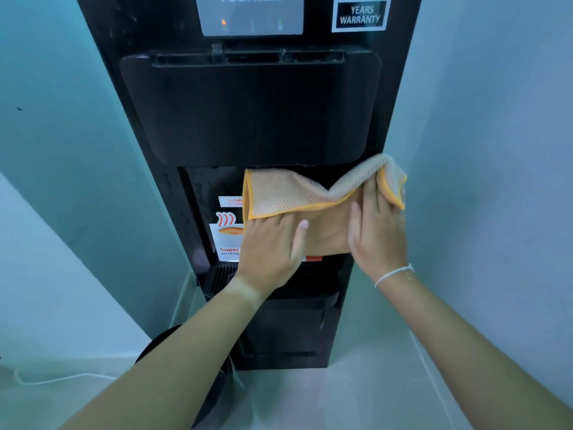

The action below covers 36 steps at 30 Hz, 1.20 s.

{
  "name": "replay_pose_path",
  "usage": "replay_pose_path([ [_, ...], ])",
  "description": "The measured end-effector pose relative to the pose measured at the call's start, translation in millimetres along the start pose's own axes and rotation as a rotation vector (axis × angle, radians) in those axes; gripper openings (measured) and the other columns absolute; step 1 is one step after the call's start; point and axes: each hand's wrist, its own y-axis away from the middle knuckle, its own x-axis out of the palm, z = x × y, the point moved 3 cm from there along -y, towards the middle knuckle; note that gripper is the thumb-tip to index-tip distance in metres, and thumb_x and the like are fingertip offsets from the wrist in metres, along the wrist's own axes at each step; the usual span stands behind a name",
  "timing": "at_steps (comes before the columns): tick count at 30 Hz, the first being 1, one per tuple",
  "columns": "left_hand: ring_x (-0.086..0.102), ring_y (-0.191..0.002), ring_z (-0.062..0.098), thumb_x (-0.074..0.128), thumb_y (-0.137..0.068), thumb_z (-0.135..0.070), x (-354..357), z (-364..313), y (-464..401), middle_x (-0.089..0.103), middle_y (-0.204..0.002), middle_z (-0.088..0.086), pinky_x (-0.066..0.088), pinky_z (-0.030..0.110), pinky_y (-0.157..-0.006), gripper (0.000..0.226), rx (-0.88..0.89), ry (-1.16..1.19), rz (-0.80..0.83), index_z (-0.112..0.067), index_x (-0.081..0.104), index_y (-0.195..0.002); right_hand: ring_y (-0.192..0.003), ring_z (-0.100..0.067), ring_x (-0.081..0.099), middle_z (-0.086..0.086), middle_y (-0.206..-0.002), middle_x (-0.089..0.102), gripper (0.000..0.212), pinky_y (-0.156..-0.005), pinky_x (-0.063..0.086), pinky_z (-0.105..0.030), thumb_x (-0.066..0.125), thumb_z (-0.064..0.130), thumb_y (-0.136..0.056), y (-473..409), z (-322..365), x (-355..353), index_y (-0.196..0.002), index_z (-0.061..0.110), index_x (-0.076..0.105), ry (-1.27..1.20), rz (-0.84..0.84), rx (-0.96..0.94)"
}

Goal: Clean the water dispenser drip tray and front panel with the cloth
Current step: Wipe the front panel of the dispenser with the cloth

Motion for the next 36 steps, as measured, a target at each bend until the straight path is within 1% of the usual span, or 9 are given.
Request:
replay_pose_path([
  [6, 0.054, -0.095, 0.028, 0.030, -0.095, -0.032, -13, -18, -14, 0.063, -0.086, 0.008, 0.040, 0.044, -0.094, 0.040, 0.020, 0.060, 0.000, -0.006, 0.060, -0.089, -0.135, -0.034, 0.035, -0.013, -0.146, 0.040, 0.055, -0.109, 0.027, -0.045, 0.029, 0.024, -0.090, -55, 16, -34, -0.142, 0.005, 0.033, 0.038, -0.146, -0.109],
  [9, 0.056, -0.084, 0.028, 0.029, -0.095, -0.035, -11, -18, -15, 0.062, -0.079, 0.007, 0.040, 0.037, -0.079, 0.042, -0.004, 0.042, 0.022, -0.008, 0.058, -0.081, -0.135, -0.033, 0.037, -0.014, -0.145, 0.042, 0.053, -0.111, 0.028, -0.048, 0.031, 0.022, -0.091, -34, 9, -24, -0.140, 0.004, 0.036, 0.046, -0.093, -0.143],
  [12, 0.057, -0.081, 0.027, 0.028, -0.093, -0.037, -13, -20, -15, 0.062, -0.078, 0.005, 0.037, 0.036, -0.075, 0.041, -0.007, 0.043, 0.051, -0.011, 0.056, -0.078, -0.136, -0.029, 0.035, -0.013, -0.145, 0.042, 0.054, -0.116, 0.014, -0.049, 0.027, 0.022, -0.090, -20, 1, -20, -0.139, 0.003, 0.037, 0.113, -0.032, -0.156],
  [15, 0.058, -0.096, 0.029, 0.029, -0.094, -0.034, -19, -23, -17, 0.065, -0.091, 0.006, 0.037, 0.037, -0.091, 0.041, 0.037, 0.060, 0.039, -0.008, 0.060, -0.087, -0.135, -0.029, 0.036, -0.012, -0.145, 0.042, 0.054, -0.114, 0.009, -0.046, 0.029, 0.018, -0.089, -48, 14, -44, -0.141, 0.005, 0.036, 0.130, -0.099, -0.180],
  [19, 0.038, -0.133, 0.030, 0.035, -0.094, -0.030, -24, -34, -17, 0.053, -0.133, 0.010, 0.013, 0.048, -0.118, 0.043, 0.115, 0.108, 0.040, -0.006, 0.055, -0.123, -0.136, -0.030, 0.034, -0.010, -0.147, 0.040, 0.058, -0.117, 0.010, -0.047, 0.035, 0.014, -0.086, -81, 24, -68, -0.144, 0.008, 0.031, 0.158, -0.115, -0.214],
  [24, 0.042, -0.124, 0.026, 0.031, -0.093, -0.033, -36, -35, -13, 0.057, -0.122, 0.005, 0.021, 0.042, -0.113, 0.045, -0.056, 0.245, 0.001, -0.009, 0.049, -0.127, -0.135, -0.031, 0.037, -0.013, -0.144, 0.043, 0.058, -0.112, 0.021, -0.054, 0.026, 0.019, -0.086, -49, 14, -46, -0.142, 0.004, 0.032, 0.126, 0.009, -0.206],
  [28, 0.044, -0.121, 0.028, 0.026, -0.090, -0.040, -51, -14, -4, 0.057, -0.117, 0.007, 0.020, 0.044, -0.113, 0.051, -0.227, 0.211, -0.035, -0.006, 0.050, -0.120, -0.138, -0.029, 0.031, -0.012, -0.148, 0.036, 0.060, -0.117, 0.008, -0.045, 0.020, 0.022, -0.088, -4, 19, -26, -0.145, 0.006, 0.022, 0.053, 0.088, -0.161],
  [33, 0.042, -0.121, 0.031, 0.030, -0.092, -0.037, -70, -2, 19, 0.052, -0.123, 0.012, 0.031, 0.049, -0.106, 0.047, -0.177, 0.210, -0.052, -0.005, 0.048, -0.121, -0.144, -0.019, 0.004, 0.004, -0.153, 0.008, 0.061, -0.118, 0.007, -0.031, 0.020, 0.030, -0.092, 28, 62, -25, -0.148, 0.009, 0.003, -0.260, 0.033, 0.022],
  [36, 0.038, -0.126, 0.029, 0.032, -0.092, -0.036, -73, -8, 34, 0.047, -0.131, 0.013, 0.030, 0.044, -0.108, 0.051, -0.200, 0.270, -0.091, -0.003, 0.041, -0.129, -0.141, -0.021, 0.010, -0.004, -0.152, 0.015, 0.063, -0.115, 0.012, -0.031, 0.027, 0.029, -0.092, 35, 83, -36, -0.147, 0.005, 0.006, -0.260, -0.091, 0.060],
])
